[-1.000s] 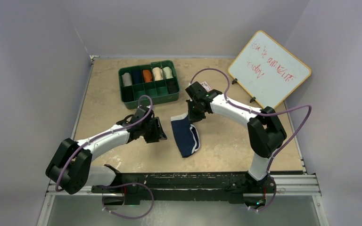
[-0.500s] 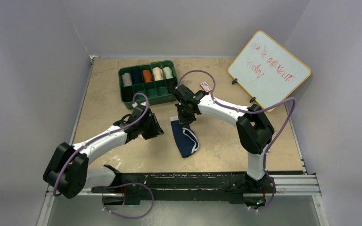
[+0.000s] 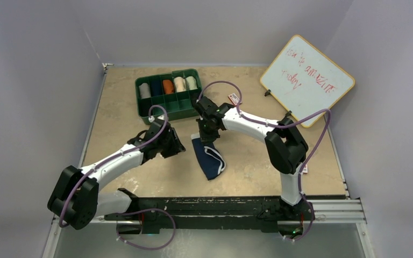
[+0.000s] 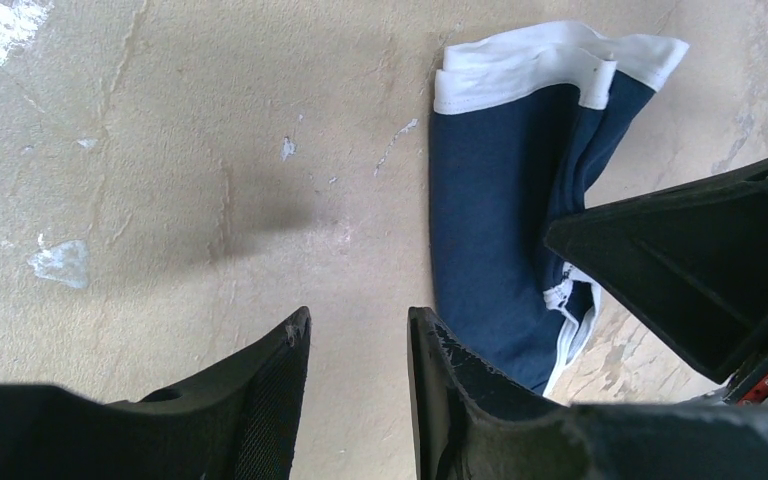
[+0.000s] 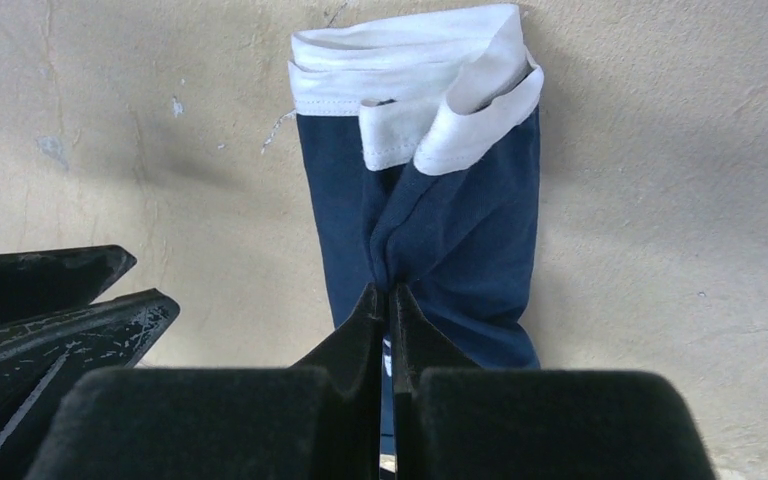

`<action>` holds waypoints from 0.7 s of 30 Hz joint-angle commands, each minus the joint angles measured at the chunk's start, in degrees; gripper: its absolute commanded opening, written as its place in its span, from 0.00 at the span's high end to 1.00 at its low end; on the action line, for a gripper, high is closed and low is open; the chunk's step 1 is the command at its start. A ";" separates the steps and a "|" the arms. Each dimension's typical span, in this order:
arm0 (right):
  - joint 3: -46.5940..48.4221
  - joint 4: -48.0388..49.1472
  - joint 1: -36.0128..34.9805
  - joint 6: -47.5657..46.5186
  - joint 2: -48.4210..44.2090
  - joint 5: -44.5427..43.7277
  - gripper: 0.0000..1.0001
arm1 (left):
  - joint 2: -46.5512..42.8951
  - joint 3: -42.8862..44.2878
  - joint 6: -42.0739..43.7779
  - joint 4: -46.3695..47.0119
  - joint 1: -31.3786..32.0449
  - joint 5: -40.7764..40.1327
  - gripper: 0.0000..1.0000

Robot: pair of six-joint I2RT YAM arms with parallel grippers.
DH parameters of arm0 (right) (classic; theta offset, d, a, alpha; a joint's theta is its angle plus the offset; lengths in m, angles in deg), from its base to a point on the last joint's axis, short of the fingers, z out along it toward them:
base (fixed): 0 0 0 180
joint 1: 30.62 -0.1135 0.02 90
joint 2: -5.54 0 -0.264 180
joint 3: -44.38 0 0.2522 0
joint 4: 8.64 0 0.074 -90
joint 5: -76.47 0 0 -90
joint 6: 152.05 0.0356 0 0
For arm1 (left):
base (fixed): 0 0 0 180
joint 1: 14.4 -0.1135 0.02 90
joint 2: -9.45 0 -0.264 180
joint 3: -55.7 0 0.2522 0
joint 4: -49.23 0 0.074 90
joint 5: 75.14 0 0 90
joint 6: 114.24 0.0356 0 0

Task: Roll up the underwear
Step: Fold the underwear at the center of the board.

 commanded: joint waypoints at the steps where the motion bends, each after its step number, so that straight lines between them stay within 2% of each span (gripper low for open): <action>1: 2.11 -0.14 -0.37 1.34 -0.40 1.82 1.00 | -1.42 -1.03 0.02 1.25 -0.69 -0.15 0.62; 6: 1.42 0.73 -0.51 2.03 -1.67 2.64 1.00 | 0.56 -1.41 -0.14 5.15 -0.78 2.05 0.68; 14: 0.41 2.22 -1.09 2.76 -1.73 3.69 1.00 | 6.55 -0.10 -1.92 14.02 -0.93 5.49 0.72; 17: 0.67 2.00 -1.11 2.68 -1.40 3.68 1.00 | 10.37 1.50 -2.07 14.27 -1.25 6.01 0.77; 21: 0.67 1.99 -1.17 2.66 -1.48 3.57 1.00 | 13.10 1.64 -2.22 15.54 -1.60 5.36 0.78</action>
